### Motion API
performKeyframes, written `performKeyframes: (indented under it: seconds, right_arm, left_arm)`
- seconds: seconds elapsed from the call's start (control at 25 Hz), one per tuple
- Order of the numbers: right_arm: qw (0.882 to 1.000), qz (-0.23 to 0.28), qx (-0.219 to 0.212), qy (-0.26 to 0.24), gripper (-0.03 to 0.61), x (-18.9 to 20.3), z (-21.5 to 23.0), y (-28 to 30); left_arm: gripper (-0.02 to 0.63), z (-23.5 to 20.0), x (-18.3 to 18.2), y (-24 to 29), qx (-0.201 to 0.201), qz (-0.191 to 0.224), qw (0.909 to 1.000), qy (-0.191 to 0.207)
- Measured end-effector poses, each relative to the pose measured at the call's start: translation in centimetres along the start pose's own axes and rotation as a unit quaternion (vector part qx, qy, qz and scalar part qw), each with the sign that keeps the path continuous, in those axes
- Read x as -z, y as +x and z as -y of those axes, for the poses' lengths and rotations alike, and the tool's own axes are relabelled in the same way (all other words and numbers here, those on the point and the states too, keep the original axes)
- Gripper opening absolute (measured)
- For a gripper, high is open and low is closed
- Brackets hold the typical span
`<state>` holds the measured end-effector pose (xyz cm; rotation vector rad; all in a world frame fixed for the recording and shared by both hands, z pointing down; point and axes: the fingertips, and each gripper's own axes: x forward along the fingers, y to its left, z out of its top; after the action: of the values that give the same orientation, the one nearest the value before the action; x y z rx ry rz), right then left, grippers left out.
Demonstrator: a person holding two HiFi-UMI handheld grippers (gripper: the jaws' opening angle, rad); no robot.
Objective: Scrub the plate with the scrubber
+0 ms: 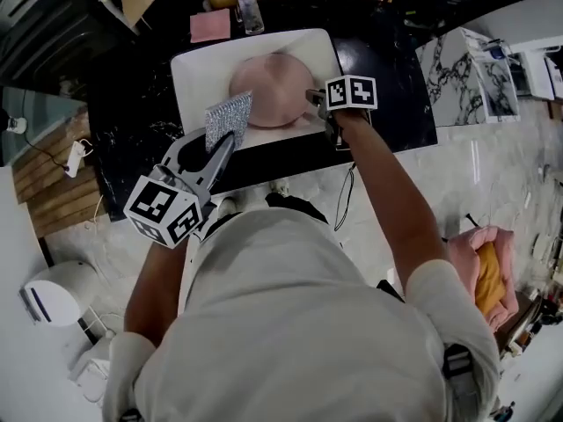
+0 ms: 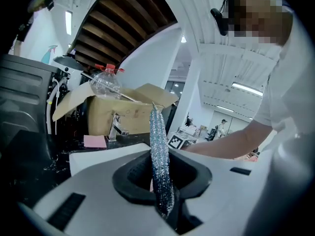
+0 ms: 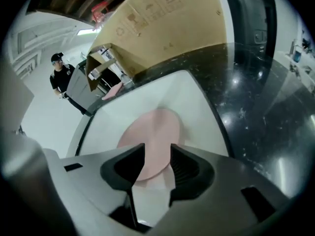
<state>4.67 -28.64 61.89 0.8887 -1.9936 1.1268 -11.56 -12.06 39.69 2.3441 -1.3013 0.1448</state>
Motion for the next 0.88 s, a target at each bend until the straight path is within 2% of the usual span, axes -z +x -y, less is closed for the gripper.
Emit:
performKeyframes:
  seconds: [0.36, 0.52, 0.64, 0.72, 0.88]
  right_arm:
    - [0.995, -0.028, 0.022, 0.095, 0.153, 0.1, 2.2, 4.0]
    - [0.989, -0.060, 0.034, 0.134, 0.153, 1.2, 3.8, 5.4]
    - [0.982, -0.095, 0.021, 0.164, 0.153, 1.9, 3.9, 6.2]
    - [0.981, -0.099, 0.007, 0.165, 0.153, 1.7, 3.5, 6.9]
    - [0.983, -0.111, 0.011, 0.148, 0.153, 2.2, 3.6, 8.2]
  left_arm:
    - [0.064, -0.1, 0.0, 2.0, -0.039, 0.003, 0.9991, -0.017]
    - [0.064, 0.0, -0.1, 2.3, -0.052, 0.004, 0.9984, -0.022]
    - [0.065, -0.2, 0.1, 2.2, -0.062, 0.003, 0.9978, -0.025]
    - [0.066, -0.3, 0.4, 2.0, -0.068, 0.000, 0.9973, -0.028]
    - [0.066, -0.2, 0.7, 1.7, -0.077, -0.002, 0.9966, -0.029]
